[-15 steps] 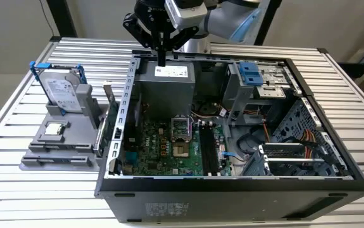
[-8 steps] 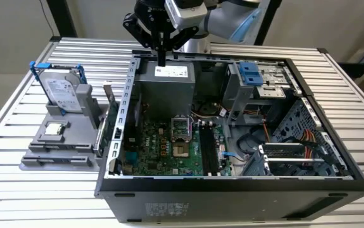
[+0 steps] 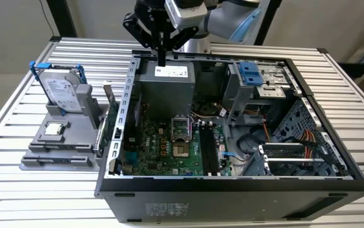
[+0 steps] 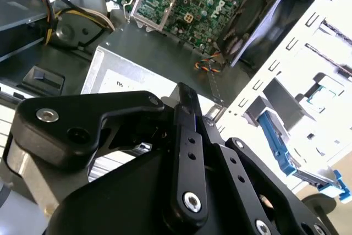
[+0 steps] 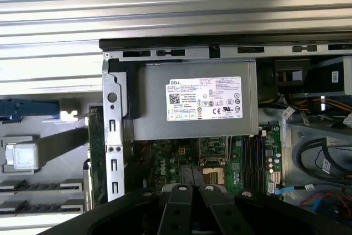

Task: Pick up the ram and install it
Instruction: 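Reach for the ram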

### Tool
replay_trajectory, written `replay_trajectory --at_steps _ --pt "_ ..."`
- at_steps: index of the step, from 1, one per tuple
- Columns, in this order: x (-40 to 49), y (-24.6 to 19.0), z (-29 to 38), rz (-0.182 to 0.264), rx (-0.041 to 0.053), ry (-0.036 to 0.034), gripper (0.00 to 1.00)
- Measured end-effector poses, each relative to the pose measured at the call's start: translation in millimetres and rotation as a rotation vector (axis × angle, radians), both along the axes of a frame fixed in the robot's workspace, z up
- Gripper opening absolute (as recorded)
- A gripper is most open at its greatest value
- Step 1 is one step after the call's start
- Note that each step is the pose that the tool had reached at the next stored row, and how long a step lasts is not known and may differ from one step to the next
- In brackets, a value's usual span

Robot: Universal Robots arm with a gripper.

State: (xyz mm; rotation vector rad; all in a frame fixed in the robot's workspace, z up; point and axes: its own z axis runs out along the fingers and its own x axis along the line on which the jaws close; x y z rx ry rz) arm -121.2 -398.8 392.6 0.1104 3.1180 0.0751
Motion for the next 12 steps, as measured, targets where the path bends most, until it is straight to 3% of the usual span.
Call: replay_trajectory --at_steps 12 --pt "-1.3 0.0 0.0 0.0 -0.0001 0.001 0.0"
